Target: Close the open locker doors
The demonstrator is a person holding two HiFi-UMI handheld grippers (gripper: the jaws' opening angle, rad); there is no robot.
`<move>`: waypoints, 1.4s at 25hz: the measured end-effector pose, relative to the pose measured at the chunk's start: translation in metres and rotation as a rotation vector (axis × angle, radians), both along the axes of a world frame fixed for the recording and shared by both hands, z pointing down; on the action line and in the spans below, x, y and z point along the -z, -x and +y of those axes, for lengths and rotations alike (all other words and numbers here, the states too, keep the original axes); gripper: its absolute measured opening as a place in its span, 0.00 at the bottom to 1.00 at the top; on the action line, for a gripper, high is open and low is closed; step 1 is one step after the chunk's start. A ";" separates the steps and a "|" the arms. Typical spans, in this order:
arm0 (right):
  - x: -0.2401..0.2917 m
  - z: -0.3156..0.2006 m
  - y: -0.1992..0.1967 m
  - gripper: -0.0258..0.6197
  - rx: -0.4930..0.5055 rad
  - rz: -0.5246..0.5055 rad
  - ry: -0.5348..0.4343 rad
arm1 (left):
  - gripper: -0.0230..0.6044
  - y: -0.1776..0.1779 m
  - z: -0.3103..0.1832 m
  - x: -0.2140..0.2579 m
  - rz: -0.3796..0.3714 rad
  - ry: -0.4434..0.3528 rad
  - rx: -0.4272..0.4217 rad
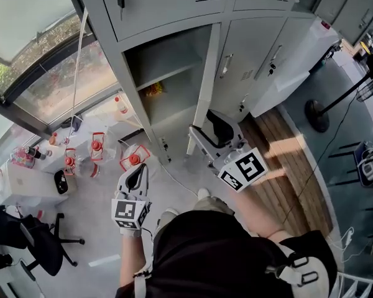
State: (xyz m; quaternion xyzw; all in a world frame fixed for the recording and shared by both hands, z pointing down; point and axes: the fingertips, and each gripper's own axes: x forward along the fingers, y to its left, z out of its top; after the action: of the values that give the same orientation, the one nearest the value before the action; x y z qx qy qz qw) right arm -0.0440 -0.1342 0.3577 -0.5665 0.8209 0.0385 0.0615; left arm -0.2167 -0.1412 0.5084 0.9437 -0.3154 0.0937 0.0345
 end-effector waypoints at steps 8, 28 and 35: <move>-0.002 -0.027 0.025 0.38 0.106 0.032 -0.005 | 0.05 0.025 -0.005 -0.003 -0.004 0.014 0.111; -0.010 -0.096 0.051 0.34 0.315 -0.010 0.009 | 0.05 0.055 -0.022 -0.004 -0.027 0.015 0.337; -0.014 -0.119 0.053 0.33 0.369 -0.025 0.017 | 0.05 0.062 -0.022 -0.008 -0.038 0.033 0.424</move>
State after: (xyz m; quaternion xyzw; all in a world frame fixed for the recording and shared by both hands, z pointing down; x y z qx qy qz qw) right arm -0.0968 -0.2531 0.3717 -0.4072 0.9104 0.0128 0.0728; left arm -0.2787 -0.1630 0.5165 0.8535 -0.5059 0.1074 0.0632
